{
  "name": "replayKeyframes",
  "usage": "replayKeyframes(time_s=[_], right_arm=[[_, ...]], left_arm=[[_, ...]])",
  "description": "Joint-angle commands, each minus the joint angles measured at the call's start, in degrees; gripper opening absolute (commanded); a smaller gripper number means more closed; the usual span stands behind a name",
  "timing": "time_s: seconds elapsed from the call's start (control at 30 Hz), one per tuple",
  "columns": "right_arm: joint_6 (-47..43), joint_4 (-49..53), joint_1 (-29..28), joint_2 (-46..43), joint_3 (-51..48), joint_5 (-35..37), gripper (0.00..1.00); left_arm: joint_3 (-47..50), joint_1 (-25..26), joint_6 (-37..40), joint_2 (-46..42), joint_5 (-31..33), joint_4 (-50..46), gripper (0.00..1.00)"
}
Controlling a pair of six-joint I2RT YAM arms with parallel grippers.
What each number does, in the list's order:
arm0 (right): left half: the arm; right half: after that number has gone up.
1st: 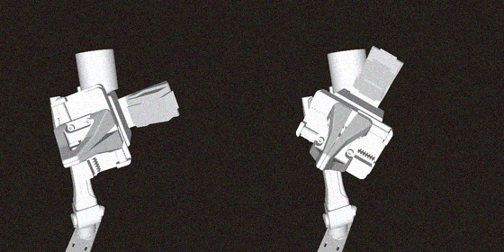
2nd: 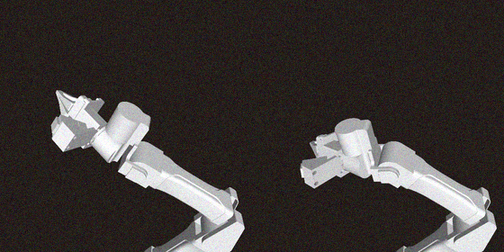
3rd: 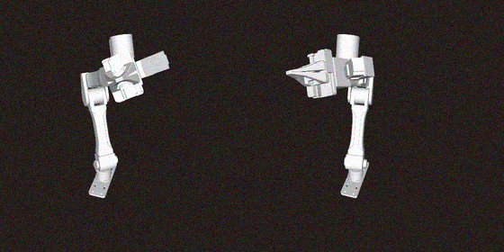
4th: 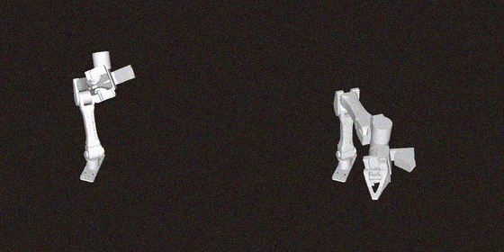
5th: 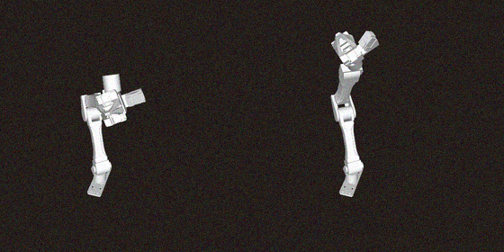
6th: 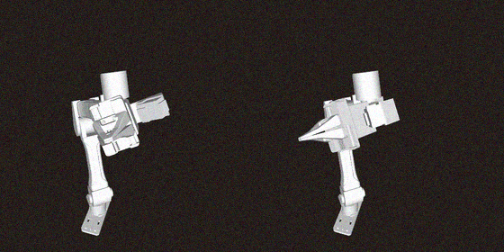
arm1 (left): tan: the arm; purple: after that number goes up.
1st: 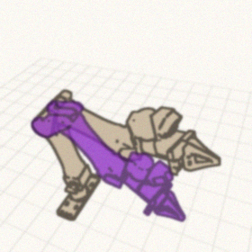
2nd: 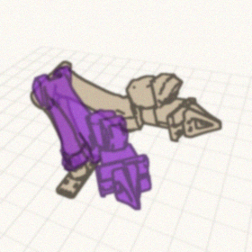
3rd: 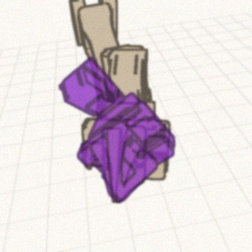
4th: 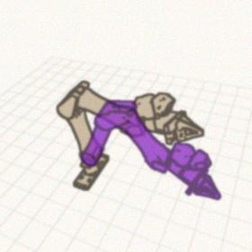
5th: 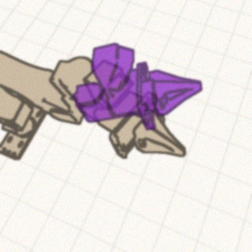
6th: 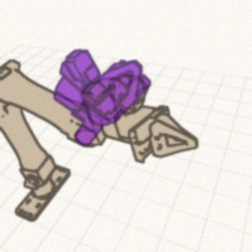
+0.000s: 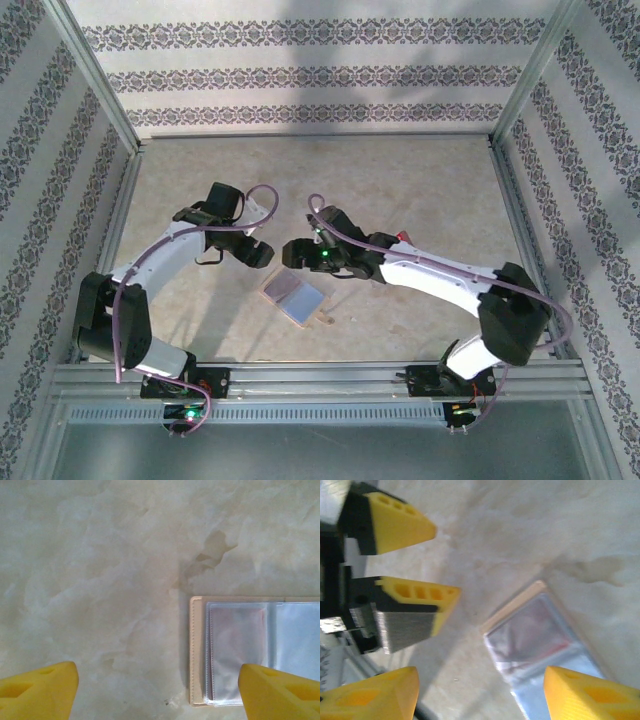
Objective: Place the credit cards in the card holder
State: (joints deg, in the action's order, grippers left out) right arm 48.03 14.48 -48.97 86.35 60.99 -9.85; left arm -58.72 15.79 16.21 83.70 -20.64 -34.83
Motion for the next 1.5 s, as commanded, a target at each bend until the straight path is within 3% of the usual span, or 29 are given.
replayKeyframes(time_s=[0.0, 0.27, 0.63, 0.83, 1.03, 1.47], right_arm=[[-7.0, 12.3, 2.0, -4.6, 1.1, 7.9, 0.69], [-12.1, 23.1, 8.4, -16.7, -2.5, 14.9, 0.79], [-17.8, 27.7, 23.8, -27.9, -7.9, 9.5, 0.84], [-21.7, 28.2, 31.0, -27.5, -8.0, 5.6, 0.84], [-25.6, 28.2, 34.6, -24.2, -7.0, 5.2, 0.84], [-29.1, 27.0, 36.5, -20.7, -7.9, 7.0, 0.78]], left_arm=[[-0.7, 1.1, 1.2, -2.0, -1.6, 1.3, 0.83], [-4.5, 4.4, 1.3, -1.3, -1.4, -0.4, 0.84], [-17.7, 12.7, 4.0, 8.1, -0.7, -3.7, 0.89], [-24.9, 18.2, 2.0, 15.1, 0.3, -3.6, 0.93], [-33.5, 22.4, -2.4, 23.9, 1.1, -5.3, 0.98], [-49.2, 26.6, -7.9, 38.8, 0.5, -10.9, 0.98]])
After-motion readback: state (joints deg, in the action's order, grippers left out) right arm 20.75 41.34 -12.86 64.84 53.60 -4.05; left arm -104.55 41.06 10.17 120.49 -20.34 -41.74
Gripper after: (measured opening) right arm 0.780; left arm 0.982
